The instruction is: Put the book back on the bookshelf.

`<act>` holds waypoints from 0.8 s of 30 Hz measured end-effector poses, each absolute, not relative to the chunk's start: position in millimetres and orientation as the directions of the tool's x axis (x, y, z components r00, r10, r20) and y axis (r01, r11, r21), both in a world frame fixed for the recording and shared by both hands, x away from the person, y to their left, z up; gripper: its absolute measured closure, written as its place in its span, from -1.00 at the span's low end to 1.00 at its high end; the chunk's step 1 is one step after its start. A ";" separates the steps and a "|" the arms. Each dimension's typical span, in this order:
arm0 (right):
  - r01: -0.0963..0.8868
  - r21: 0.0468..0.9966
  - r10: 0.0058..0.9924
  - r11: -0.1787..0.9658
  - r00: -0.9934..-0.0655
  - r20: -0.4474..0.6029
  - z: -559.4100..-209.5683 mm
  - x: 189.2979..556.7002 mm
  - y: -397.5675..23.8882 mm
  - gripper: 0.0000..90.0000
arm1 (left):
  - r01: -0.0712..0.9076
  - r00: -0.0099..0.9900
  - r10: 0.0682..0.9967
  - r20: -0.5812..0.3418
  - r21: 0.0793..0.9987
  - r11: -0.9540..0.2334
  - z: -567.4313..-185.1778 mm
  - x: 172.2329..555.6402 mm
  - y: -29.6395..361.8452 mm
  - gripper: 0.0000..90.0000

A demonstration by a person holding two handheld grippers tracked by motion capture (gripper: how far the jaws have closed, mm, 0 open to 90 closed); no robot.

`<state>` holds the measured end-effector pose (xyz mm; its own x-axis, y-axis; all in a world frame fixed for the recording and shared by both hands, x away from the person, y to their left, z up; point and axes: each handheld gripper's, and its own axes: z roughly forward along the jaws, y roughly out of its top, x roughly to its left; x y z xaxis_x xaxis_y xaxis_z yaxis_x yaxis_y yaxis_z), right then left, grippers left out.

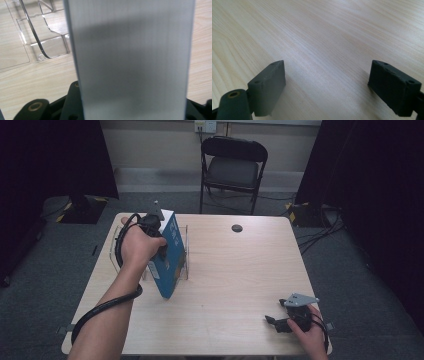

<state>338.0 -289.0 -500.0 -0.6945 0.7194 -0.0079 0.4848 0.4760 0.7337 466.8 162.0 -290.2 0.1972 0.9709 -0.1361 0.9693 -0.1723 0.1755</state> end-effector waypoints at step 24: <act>0.486 0.734 0.718 0.475 -0.696 -0.003 -500.1 337.9 -288.9 -0.71 | 0.969 0.178 0.972 -0.152 0.201 -0.146 -270.0 489.5 163.0 0.39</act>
<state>337.9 -288.9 -500.1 -0.6961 0.7179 -0.0034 0.4860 0.4746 0.7339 489.5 163.0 -270.0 0.1780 0.9721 -0.1525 0.9687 -0.1459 0.2007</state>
